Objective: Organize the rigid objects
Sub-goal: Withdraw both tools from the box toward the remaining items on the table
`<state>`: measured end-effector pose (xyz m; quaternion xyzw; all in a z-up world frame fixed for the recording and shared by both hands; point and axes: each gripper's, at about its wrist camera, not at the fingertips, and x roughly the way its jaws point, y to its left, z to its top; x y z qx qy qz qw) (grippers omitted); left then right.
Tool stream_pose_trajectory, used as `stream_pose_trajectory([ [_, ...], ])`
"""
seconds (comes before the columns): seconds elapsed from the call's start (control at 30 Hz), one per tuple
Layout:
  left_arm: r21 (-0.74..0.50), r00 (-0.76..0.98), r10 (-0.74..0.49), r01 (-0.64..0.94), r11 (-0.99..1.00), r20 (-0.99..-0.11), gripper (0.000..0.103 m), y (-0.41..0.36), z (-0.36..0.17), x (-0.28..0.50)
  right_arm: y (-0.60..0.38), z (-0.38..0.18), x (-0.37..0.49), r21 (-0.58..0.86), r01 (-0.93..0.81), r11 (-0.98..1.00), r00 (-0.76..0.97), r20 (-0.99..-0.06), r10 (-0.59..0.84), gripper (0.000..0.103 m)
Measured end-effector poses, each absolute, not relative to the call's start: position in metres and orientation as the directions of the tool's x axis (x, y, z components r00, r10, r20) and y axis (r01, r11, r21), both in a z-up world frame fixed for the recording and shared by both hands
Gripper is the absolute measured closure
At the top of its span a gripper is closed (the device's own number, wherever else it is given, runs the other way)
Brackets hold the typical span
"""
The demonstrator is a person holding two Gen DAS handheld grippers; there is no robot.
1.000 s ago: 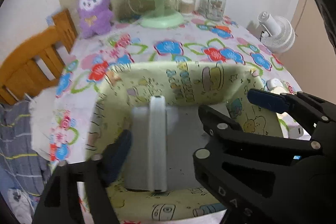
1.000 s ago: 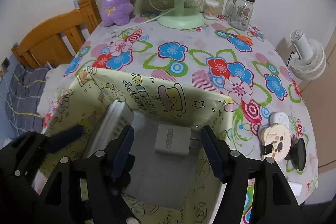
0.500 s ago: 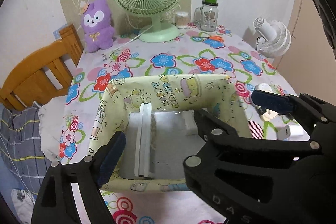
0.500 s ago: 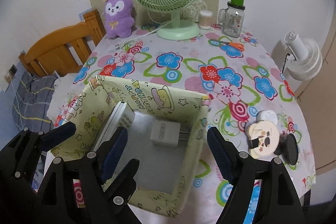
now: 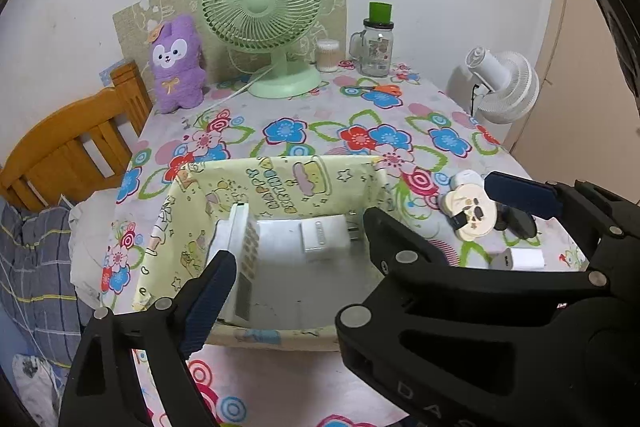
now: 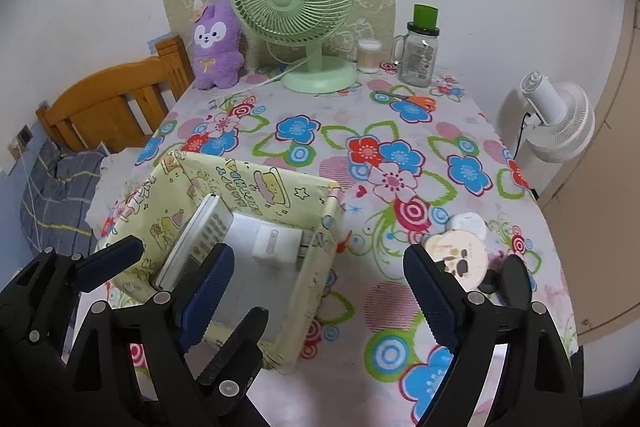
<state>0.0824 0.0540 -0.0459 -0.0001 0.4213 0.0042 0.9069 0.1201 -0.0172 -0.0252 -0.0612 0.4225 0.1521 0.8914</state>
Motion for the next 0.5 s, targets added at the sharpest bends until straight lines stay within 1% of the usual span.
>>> stream_pose_trajectory([
  [0.13, 0.021, 0.665, 0.03, -0.021, 1.0, -0.746, 0.004, 0.042, -0.042, 0.078, -0.03, -0.021, 0.115, 0.018, -0.312, 0.95, 0.607, -0.765, 0.213, 0.012],
  [0.5, 0.005, 0.672, -0.011, 0.022, 1.0, -0.74, 0.004, 0.006, -0.038, 0.075, -0.067, -0.015, 0.108, 0.007, -0.279, 0.96, 0.634, -0.75, 0.19, 0.01],
])
